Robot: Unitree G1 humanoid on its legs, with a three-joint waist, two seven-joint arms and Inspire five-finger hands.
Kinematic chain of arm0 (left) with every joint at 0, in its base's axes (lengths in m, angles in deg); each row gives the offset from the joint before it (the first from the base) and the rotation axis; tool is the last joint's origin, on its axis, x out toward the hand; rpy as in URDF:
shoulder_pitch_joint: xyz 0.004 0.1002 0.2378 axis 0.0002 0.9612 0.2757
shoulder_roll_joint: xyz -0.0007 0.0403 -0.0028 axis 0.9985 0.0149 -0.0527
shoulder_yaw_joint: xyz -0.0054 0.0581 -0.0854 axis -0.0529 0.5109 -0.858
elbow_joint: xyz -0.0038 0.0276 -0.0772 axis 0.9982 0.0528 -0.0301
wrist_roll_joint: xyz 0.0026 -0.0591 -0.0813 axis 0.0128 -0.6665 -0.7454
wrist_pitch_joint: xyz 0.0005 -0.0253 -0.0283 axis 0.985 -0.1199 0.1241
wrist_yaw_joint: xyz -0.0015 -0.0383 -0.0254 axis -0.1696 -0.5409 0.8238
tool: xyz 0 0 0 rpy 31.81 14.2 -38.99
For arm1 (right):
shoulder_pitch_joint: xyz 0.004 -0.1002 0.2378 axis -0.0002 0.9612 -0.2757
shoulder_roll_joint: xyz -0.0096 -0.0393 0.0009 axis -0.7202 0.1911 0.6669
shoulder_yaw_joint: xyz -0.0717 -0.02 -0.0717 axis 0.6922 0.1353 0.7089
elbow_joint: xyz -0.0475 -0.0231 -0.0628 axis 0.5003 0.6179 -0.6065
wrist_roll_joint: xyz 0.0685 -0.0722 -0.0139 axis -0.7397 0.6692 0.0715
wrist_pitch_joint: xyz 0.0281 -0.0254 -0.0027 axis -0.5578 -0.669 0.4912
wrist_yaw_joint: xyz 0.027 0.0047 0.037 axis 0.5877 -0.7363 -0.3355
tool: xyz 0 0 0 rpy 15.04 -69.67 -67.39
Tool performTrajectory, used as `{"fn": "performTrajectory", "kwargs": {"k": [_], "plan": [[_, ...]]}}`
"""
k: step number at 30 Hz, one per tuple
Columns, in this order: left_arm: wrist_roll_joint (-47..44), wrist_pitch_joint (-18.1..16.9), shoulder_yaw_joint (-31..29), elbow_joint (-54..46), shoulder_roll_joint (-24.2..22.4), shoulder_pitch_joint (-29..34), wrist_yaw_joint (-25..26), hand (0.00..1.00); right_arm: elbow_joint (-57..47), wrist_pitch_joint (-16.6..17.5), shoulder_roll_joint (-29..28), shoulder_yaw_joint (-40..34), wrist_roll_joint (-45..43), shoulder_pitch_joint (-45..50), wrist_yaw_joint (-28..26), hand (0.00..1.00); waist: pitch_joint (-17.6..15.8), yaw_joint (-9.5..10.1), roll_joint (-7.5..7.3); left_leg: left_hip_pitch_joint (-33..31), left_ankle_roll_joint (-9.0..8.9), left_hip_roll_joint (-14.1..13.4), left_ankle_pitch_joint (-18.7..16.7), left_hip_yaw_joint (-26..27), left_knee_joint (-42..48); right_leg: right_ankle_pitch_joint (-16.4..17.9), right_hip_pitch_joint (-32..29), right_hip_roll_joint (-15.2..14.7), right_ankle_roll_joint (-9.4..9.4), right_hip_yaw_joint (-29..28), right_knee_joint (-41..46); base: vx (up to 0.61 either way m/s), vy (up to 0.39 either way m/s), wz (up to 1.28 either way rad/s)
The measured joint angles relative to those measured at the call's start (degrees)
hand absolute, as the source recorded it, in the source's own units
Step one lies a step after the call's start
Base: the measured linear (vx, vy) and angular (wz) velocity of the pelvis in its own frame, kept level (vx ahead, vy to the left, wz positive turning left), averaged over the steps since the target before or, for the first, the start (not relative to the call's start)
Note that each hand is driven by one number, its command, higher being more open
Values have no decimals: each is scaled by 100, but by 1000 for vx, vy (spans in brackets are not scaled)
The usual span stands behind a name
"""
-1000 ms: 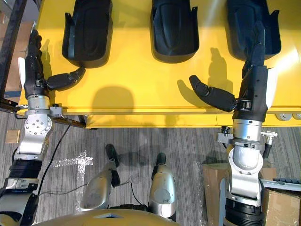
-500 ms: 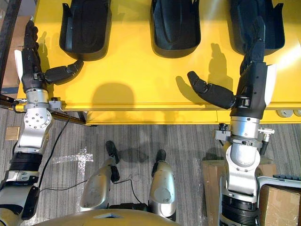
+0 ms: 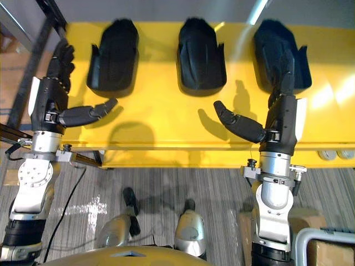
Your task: Walk over and take three plastic housings, then place them on the shelf
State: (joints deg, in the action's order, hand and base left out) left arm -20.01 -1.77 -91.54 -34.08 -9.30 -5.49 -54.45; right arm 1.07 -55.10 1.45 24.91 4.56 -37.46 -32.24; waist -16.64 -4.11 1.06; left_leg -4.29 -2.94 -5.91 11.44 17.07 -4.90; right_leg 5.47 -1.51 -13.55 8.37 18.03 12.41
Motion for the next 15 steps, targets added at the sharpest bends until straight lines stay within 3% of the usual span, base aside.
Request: {"fn": "performTrajectory", "kwargs": {"k": [3,6,12,15], "plan": [[-440,-292,68,-296,-10,68,-603,100,89,89,0,178,-108,-24,101,100,353,90,169,129,-12,25,-37,-74,-21,-20,276,0,32,126,-169,48,0,14],[-982,-427,-32,-668,-19,146,-995,100,174,127,0,255,-356,-61,70,100,503,99,270,190,-12,33,-38,-157,-24,-35,433,8,49,242,-246,-1,3,17],[-2333,-572,-606,-1314,-357,977,-2329,100,715,78,-251,-225,-644,15,446,100,795,127,284,253,-60,26,-116,-256,-27,-126,682,75,38,400,-573,-17,6,9],[-3005,-349,-926,-1314,-562,1598,-3253,100,773,83,-600,-973,-641,287,890,100,898,202,266,143,-47,42,-118,-320,-27,-188,697,89,37,519,-720,8,10,15]]}}
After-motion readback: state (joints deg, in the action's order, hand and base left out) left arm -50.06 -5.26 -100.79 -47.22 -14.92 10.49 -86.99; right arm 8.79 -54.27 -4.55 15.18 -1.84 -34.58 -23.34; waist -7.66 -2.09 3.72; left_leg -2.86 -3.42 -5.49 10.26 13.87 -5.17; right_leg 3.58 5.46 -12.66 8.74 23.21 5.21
